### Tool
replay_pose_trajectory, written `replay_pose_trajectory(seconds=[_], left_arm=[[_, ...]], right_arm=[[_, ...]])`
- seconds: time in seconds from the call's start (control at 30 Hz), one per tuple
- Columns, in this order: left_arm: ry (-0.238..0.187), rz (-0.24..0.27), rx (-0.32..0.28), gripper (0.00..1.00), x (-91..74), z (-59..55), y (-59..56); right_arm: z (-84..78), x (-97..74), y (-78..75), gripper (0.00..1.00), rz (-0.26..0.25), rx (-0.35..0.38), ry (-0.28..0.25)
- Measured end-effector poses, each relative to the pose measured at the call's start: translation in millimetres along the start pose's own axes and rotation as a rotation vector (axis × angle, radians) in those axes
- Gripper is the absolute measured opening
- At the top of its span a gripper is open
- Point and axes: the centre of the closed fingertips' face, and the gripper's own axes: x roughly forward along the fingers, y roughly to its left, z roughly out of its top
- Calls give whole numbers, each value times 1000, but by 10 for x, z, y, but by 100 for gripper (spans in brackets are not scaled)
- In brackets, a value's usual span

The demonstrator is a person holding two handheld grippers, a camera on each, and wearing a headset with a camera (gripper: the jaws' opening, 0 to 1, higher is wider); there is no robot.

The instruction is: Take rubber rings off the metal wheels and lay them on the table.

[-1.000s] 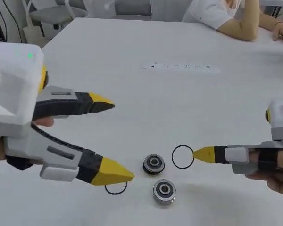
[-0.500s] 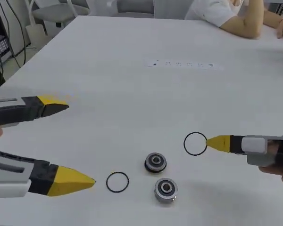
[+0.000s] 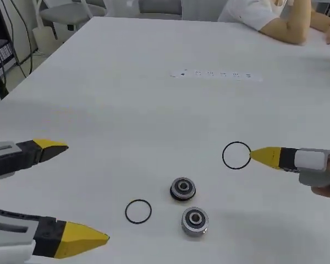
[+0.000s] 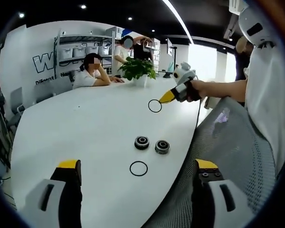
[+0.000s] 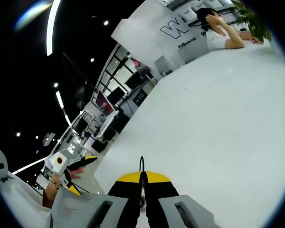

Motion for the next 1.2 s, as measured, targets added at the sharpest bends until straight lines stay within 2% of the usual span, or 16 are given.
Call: replay_pose_trajectory(seconds=[0.33, 0.5, 0.7, 1.0, 1.2], left_arm=[[1, -36, -38, 99, 62, -70, -129], [14, -53, -43, 99, 98, -108, -182], [28, -75, -46, 99, 140, -164, -261], [35, -66, -58, 99, 130, -206, -242], [45, -65, -59, 99, 131, -235, -245]], right_arm=[[101, 21, 152, 0, 27, -32, -17], [153, 39, 255, 0, 41, -63, -17], [213, 110, 443, 0, 69, -137, 14], [315, 269, 777, 0, 138, -238, 58], [273, 406, 896, 0, 163, -301, 116]])
